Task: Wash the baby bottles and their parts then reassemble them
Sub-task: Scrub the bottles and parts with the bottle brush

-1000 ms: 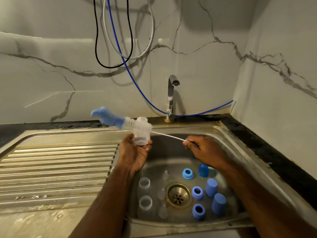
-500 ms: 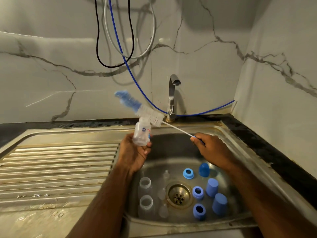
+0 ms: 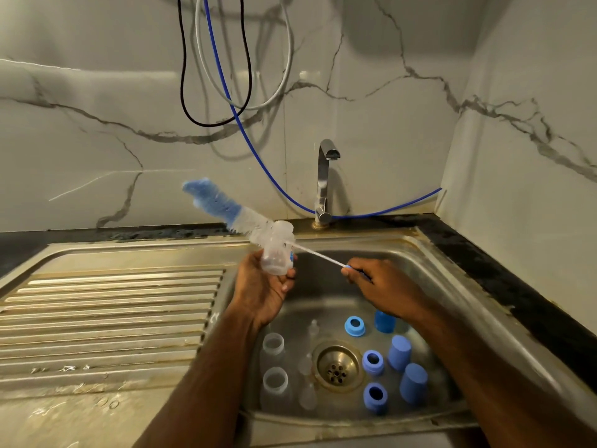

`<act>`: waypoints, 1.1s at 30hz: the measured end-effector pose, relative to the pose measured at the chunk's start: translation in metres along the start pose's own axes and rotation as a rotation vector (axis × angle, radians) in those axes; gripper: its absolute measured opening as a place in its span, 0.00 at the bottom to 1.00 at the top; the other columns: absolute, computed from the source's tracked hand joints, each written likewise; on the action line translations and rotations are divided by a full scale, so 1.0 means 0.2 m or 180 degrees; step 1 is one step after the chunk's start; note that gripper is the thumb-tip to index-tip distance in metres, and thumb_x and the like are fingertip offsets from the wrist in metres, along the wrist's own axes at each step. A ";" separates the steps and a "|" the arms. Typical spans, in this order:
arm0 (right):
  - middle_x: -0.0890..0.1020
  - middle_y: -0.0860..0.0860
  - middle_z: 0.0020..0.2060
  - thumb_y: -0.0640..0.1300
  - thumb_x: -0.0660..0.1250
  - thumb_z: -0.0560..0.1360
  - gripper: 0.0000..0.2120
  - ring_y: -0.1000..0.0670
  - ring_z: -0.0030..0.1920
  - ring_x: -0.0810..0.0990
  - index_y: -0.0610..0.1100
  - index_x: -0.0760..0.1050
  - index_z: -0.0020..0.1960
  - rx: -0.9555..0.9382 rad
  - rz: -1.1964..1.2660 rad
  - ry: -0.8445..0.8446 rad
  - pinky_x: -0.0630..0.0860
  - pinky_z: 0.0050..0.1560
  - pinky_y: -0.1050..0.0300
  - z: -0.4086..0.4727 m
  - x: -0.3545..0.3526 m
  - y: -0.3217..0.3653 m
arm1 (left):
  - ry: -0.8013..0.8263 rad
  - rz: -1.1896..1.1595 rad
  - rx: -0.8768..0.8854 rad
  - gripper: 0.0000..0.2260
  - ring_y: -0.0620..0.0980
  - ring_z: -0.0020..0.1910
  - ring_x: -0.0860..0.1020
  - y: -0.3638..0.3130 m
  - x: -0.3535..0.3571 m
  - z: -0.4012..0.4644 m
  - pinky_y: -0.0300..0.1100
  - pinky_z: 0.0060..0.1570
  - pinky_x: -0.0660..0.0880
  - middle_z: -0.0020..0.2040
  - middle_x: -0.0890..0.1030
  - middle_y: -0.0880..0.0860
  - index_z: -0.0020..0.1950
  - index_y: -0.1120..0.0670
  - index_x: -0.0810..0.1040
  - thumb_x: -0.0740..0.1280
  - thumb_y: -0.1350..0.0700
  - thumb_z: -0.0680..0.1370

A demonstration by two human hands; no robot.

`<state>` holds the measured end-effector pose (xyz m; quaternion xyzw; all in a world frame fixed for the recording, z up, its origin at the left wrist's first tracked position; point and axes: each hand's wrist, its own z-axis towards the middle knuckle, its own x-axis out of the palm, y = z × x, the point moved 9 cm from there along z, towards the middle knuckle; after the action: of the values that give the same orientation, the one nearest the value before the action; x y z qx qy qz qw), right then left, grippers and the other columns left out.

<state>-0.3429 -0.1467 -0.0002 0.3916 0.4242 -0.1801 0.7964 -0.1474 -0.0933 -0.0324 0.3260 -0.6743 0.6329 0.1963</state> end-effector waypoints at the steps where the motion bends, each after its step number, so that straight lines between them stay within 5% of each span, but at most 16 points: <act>1: 0.75 0.55 0.30 0.57 0.57 0.83 0.14 0.57 0.34 0.74 0.57 0.72 0.40 -0.0037 -0.0043 0.0084 0.72 0.38 0.57 0.00 0.01 0.01 | 0.0019 -0.0018 0.0095 0.21 0.51 0.35 0.75 -0.01 0.00 0.00 0.38 0.28 0.70 0.46 0.78 0.59 0.66 0.58 0.73 0.52 0.45 0.84; 8: 0.77 0.51 0.30 0.54 0.60 0.83 0.14 0.52 0.33 0.75 0.51 0.74 0.41 0.0283 -0.0112 -0.0579 0.69 0.34 0.57 -0.01 -0.12 -0.10 | 0.0032 -0.0224 -0.0068 0.22 0.51 0.34 0.74 -0.03 -0.01 -0.01 0.39 0.26 0.68 0.45 0.78 0.59 0.67 0.63 0.71 0.50 0.49 0.82; 16: 0.75 0.52 0.30 0.53 0.60 0.83 0.15 0.53 0.33 0.73 0.51 0.75 0.39 0.0211 0.0221 -0.0241 0.72 0.40 0.52 -0.02 -0.11 -0.14 | 0.0158 -0.0144 0.0030 0.28 0.49 0.36 0.74 -0.06 0.00 -0.01 0.37 0.27 0.71 0.46 0.78 0.58 0.70 0.59 0.72 0.54 0.38 0.83; 20: 0.75 0.56 0.29 0.54 0.59 0.83 0.14 0.58 0.32 0.73 0.54 0.75 0.40 0.0155 0.0269 -0.0158 0.69 0.38 0.59 -0.01 -0.05 -0.11 | 0.0304 0.0056 0.0037 0.27 0.52 0.44 0.80 -0.03 0.04 -0.01 0.44 0.44 0.73 0.53 0.81 0.60 0.69 0.58 0.74 0.57 0.38 0.82; 24: 0.75 0.54 0.30 0.57 0.57 0.83 0.15 0.57 0.33 0.74 0.55 0.73 0.40 0.0068 0.0035 -0.0050 0.72 0.38 0.57 0.00 -0.02 -0.08 | 0.0220 -0.0036 0.0011 0.22 0.54 0.46 0.81 -0.02 0.00 -0.01 0.47 0.45 0.74 0.56 0.81 0.62 0.67 0.55 0.75 0.56 0.42 0.83; 28: 0.75 0.54 0.29 0.56 0.58 0.83 0.15 0.57 0.32 0.74 0.54 0.73 0.39 0.0185 0.0116 -0.0400 0.71 0.37 0.57 -0.01 -0.09 -0.14 | 0.0032 0.0182 0.0007 0.24 0.58 0.56 0.79 -0.02 -0.03 -0.01 0.54 0.63 0.75 0.62 0.80 0.62 0.67 0.58 0.76 0.71 0.47 0.75; 33: 0.76 0.52 0.29 0.57 0.58 0.82 0.16 0.54 0.32 0.74 0.52 0.74 0.40 0.0129 0.0102 -0.0259 0.73 0.37 0.50 0.00 -0.03 -0.09 | -0.0014 0.0744 -0.0265 0.22 0.54 0.50 0.79 0.05 0.01 -0.02 0.45 0.43 0.71 0.58 0.83 0.61 0.69 0.56 0.76 0.66 0.44 0.80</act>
<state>-0.3575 -0.1579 -0.0029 0.4067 0.3814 -0.1916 0.8077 -0.1561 -0.0892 -0.0380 0.2381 -0.7338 0.6222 0.1330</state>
